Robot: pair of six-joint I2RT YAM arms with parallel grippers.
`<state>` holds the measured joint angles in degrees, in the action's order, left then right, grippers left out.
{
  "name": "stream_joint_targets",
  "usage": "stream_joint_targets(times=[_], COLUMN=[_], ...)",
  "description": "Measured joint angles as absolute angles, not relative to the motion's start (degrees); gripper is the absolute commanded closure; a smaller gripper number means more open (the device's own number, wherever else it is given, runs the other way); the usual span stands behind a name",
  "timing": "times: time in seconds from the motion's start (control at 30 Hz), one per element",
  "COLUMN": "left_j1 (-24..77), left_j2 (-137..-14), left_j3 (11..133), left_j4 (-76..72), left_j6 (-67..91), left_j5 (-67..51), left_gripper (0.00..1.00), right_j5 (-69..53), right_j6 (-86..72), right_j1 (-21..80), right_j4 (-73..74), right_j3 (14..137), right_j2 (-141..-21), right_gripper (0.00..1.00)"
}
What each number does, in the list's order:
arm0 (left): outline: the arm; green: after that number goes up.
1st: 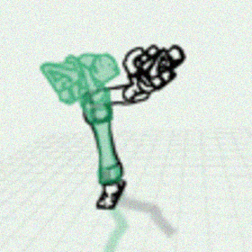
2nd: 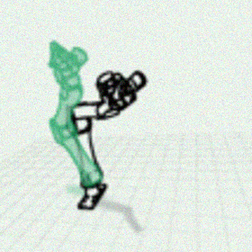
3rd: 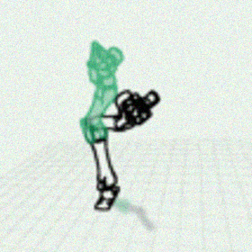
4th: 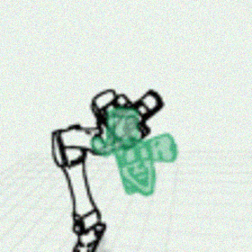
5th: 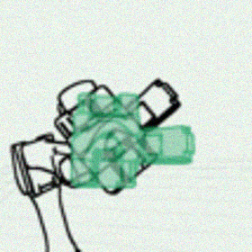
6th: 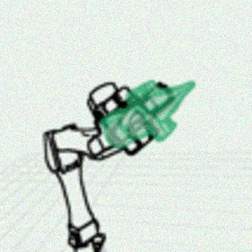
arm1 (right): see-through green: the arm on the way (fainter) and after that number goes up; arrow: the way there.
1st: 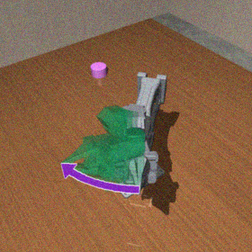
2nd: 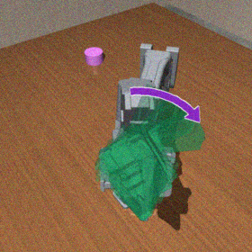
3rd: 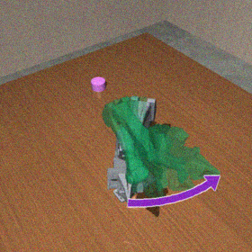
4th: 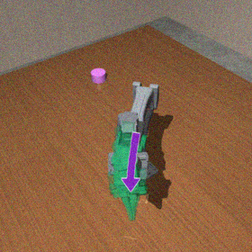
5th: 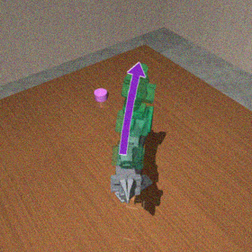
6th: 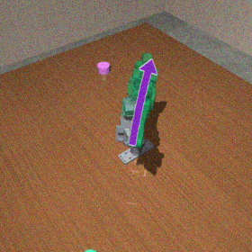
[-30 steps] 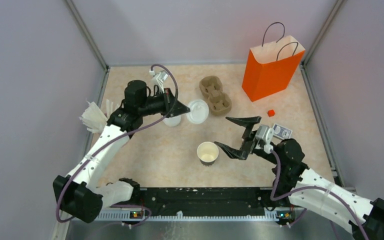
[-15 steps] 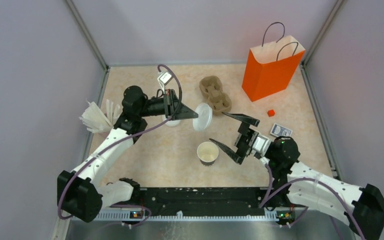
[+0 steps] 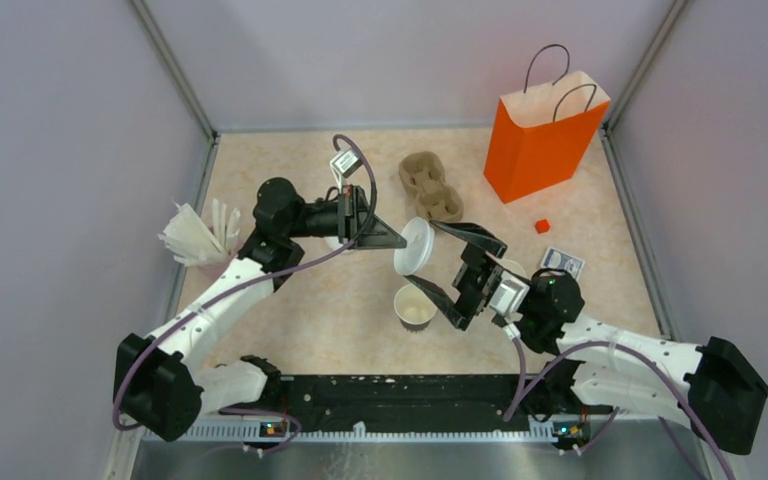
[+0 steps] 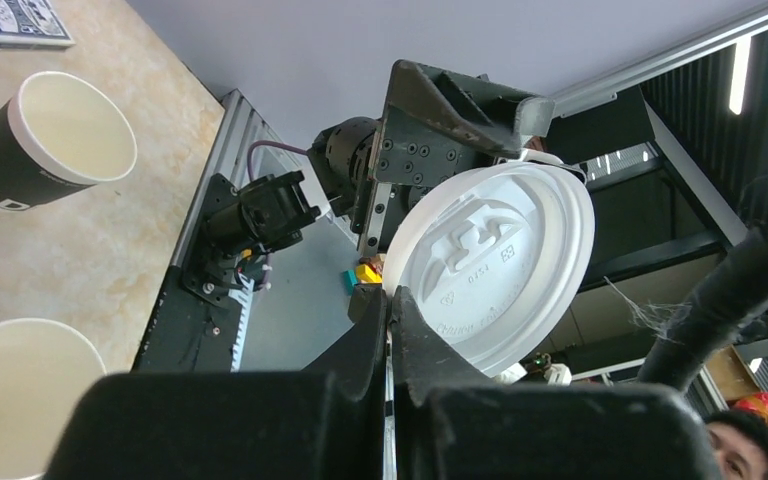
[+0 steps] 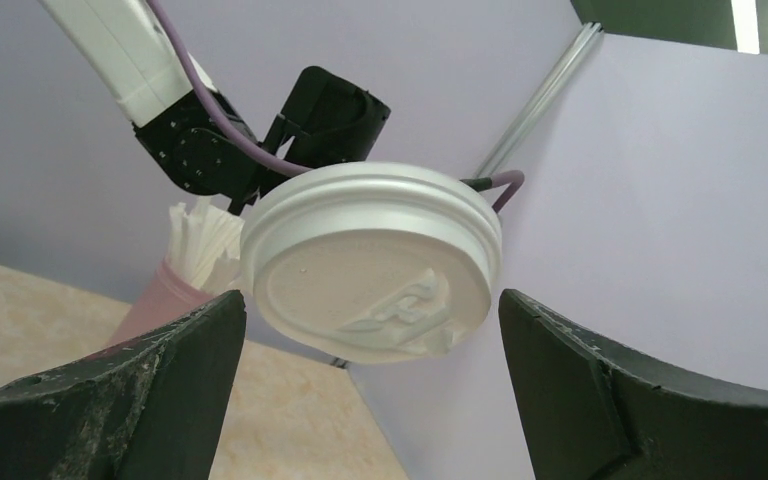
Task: Pack the takeout coffee
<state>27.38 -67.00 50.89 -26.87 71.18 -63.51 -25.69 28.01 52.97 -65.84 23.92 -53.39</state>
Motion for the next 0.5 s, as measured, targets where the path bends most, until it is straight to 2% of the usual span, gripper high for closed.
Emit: stream_joint_targets(times=[0.5], left_j1=[28.7], left_j2=[-67.0], left_j3=[48.6], left_j4=[-31.2], left_j6=[76.5], left_j5=[-63.0], left_gripper=[0.99], right_j5=[-24.9], right_j6=[32.1], right_j1=[55.1], right_j4=[-69.5], right_j3=[24.6], right_j2=[-54.9], right_gripper=[0.16])
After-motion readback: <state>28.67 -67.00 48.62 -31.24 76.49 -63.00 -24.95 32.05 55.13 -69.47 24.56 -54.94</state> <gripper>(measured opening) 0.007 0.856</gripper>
